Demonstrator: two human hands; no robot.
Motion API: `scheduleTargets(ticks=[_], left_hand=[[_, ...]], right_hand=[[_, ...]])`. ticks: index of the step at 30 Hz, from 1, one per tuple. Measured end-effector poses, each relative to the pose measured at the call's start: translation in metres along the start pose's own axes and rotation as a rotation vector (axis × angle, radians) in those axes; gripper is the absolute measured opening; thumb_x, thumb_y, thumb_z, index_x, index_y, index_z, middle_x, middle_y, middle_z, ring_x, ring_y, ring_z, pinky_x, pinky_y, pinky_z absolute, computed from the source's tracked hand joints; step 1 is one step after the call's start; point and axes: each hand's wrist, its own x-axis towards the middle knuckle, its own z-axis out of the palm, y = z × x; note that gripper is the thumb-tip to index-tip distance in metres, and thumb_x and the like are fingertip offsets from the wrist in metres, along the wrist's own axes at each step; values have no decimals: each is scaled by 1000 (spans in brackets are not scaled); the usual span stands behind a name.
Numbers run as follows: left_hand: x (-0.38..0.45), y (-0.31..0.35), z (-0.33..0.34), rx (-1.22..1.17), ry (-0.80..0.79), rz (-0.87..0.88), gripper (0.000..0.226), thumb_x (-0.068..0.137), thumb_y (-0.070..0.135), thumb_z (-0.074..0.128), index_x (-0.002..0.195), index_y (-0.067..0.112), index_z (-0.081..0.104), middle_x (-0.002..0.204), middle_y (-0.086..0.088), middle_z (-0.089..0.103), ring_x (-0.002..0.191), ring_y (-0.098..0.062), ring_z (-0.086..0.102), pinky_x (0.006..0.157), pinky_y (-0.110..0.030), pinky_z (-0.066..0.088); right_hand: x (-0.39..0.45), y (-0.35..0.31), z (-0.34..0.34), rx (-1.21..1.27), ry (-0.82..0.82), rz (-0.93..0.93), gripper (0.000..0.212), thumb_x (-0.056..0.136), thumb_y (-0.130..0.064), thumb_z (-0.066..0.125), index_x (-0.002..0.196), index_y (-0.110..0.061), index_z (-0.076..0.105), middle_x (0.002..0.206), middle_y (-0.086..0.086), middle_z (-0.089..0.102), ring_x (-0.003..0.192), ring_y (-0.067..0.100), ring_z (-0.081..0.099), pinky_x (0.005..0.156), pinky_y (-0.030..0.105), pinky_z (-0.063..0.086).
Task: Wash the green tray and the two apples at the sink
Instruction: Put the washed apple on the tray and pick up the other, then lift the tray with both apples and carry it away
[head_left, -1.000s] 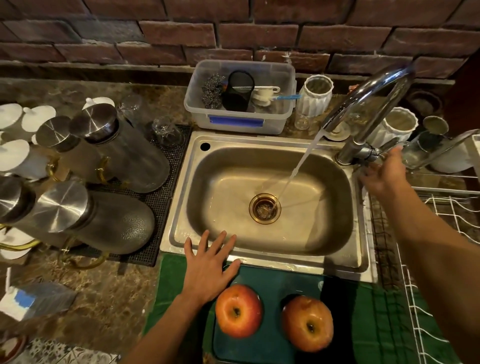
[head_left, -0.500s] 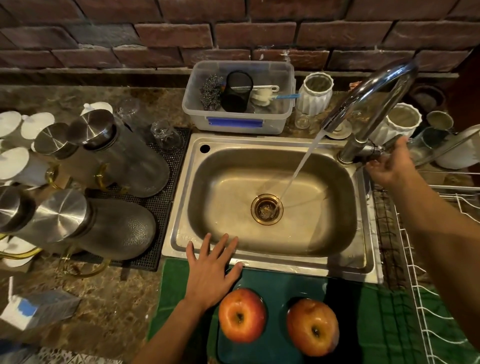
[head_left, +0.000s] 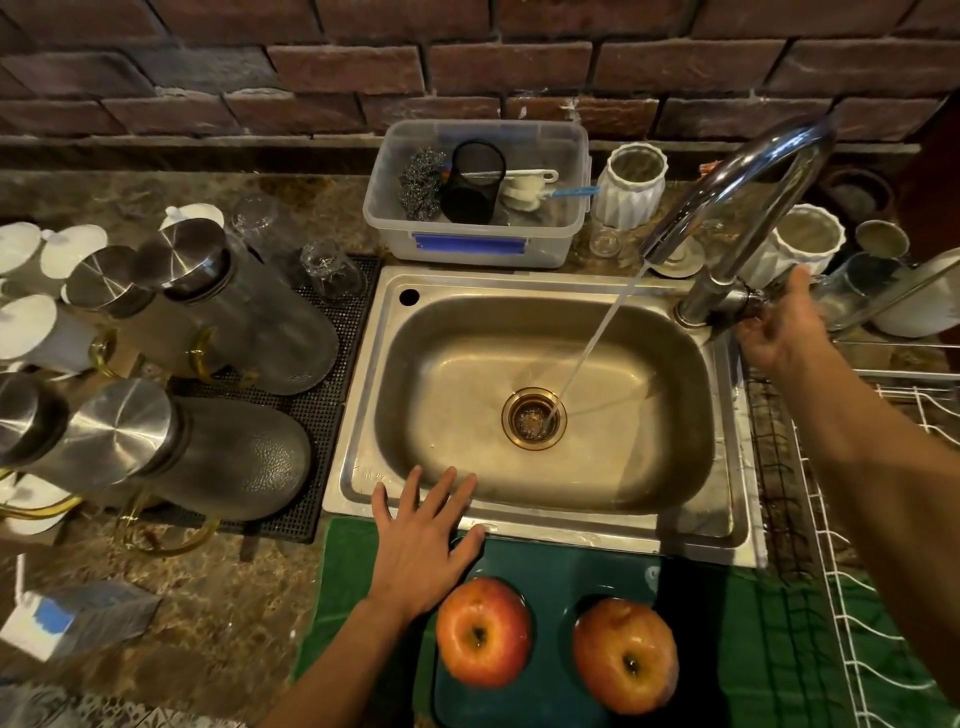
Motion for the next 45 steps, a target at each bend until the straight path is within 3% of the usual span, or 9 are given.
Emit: scheduleTargets(ticks=[5, 9, 14, 20, 25, 29, 35, 40, 45], left_hand=[[0, 0, 0, -6, 1, 0, 68, 93, 73, 11, 153, 46, 28, 160, 12, 36, 151, -29, 23, 116, -69, 4], [0, 0, 0, 3, -7, -4, 67, 93, 73, 10, 154, 47, 25, 161, 13, 33, 152, -27, 20, 117, -68, 3], [0, -1, 1, 10, -2, -7, 67, 94, 72, 11, 153, 46, 27, 160, 12, 35, 151, -27, 22, 117, -68, 5], [-1, -2, 0, -46, 34, -13, 65, 95, 72, 17, 154, 45, 23, 163, 10, 27, 153, -22, 17, 119, -64, 3], [-10, 0, -8, -523, 237, -131, 62, 96, 56, 39, 153, 32, 33, 162, 3, 30, 151, -12, 19, 124, -45, 16], [-30, 9, -19, -891, 402, -292, 56, 93, 44, 54, 145, 34, 39, 145, 7, 45, 133, -4, 40, 108, -26, 33], [-66, 18, -18, -1138, 278, -425, 40, 98, 21, 61, 135, 25, 49, 127, 4, 57, 119, -13, 55, 82, -3, 43], [-92, 28, -20, -1226, 80, -581, 52, 94, 38, 64, 141, 21, 48, 128, -12, 59, 114, -25, 58, 103, -45, 48], [-107, 34, -17, -1187, -83, -634, 69, 89, 54, 65, 145, 18, 47, 138, -10, 53, 125, -29, 52, 108, -53, 44]], right_hand=[[-5, 1, 4, -11, 102, -77, 44, 97, -49, 51, 129, -19, 52, 109, -2, 69, 71, 7, 66, 50, 17, 52], [-2, 2, 2, -46, 109, -81, 45, 96, -50, 51, 129, -19, 51, 104, -1, 67, 62, 5, 62, 43, 15, 46], [-5, 3, -1, -69, 44, -78, 48, 97, -52, 47, 130, -18, 54, 111, -2, 71, 78, 8, 69, 53, 18, 51], [-19, 22, -5, -427, 86, -194, 44, 99, -37, 42, 130, -11, 57, 114, 0, 60, 104, 16, 56, 90, 32, 45], [-66, 61, -44, -608, 15, -276, 51, 95, -25, 49, 144, -12, 47, 143, 11, 52, 122, 24, 52, 105, 39, 42], [-115, 88, -97, -748, -41, -225, 55, 94, -29, 51, 146, -12, 42, 147, 18, 48, 132, 37, 48, 110, 55, 40], [-189, 120, -160, -900, -61, -202, 56, 99, -29, 54, 150, -14, 38, 150, 16, 45, 135, 33, 45, 113, 52, 35], [-231, 146, -193, -956, -111, -173, 56, 99, -31, 53, 149, -9, 39, 152, 16, 42, 140, 31, 39, 115, 44, 30], [-253, 170, -207, -1004, -129, -109, 65, 97, -37, 55, 150, -5, 34, 155, 16, 37, 143, 30, 35, 114, 42, 28]])
